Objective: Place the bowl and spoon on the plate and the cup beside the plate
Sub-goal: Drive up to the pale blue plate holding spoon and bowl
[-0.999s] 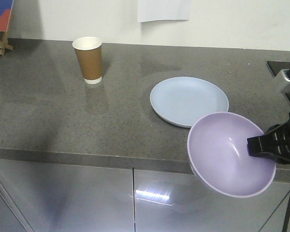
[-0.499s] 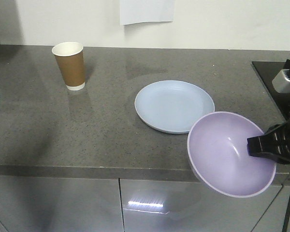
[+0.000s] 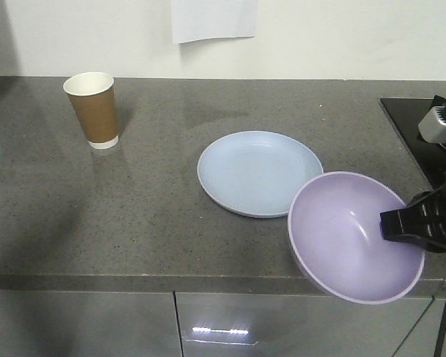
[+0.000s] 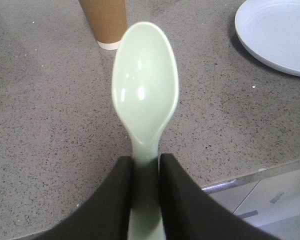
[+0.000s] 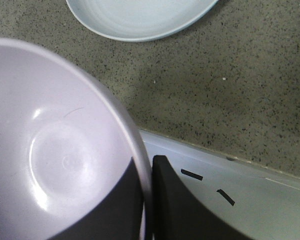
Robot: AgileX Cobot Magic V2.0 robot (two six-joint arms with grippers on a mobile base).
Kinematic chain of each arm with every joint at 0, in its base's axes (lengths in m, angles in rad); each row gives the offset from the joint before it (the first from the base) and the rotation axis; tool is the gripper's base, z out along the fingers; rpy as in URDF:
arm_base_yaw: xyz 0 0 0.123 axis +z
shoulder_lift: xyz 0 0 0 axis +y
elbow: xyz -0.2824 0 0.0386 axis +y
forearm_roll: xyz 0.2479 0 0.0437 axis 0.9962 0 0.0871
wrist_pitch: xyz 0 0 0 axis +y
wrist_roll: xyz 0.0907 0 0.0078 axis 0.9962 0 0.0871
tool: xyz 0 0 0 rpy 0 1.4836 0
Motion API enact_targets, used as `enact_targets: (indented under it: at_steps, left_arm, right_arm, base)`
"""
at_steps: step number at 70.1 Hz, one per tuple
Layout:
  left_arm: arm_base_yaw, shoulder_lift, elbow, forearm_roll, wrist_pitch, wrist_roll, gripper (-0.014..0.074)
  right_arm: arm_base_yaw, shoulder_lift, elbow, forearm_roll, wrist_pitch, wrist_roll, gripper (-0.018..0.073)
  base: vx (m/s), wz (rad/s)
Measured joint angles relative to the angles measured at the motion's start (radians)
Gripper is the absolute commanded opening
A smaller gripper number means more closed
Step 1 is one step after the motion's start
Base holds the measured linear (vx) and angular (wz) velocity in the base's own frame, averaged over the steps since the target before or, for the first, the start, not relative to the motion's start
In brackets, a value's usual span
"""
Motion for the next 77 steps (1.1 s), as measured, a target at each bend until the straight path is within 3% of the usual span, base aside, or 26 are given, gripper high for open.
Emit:
enact_targets:
  at_steps: [77]
  left_arm:
    - [0.0, 0.0, 0.0, 0.0, 0.0, 0.0, 0.0125]
  right_arm:
    - [0.0, 0.0, 0.0, 0.0, 0.0, 0.0, -0.0003]
  base:
    - [0.06, -0.07]
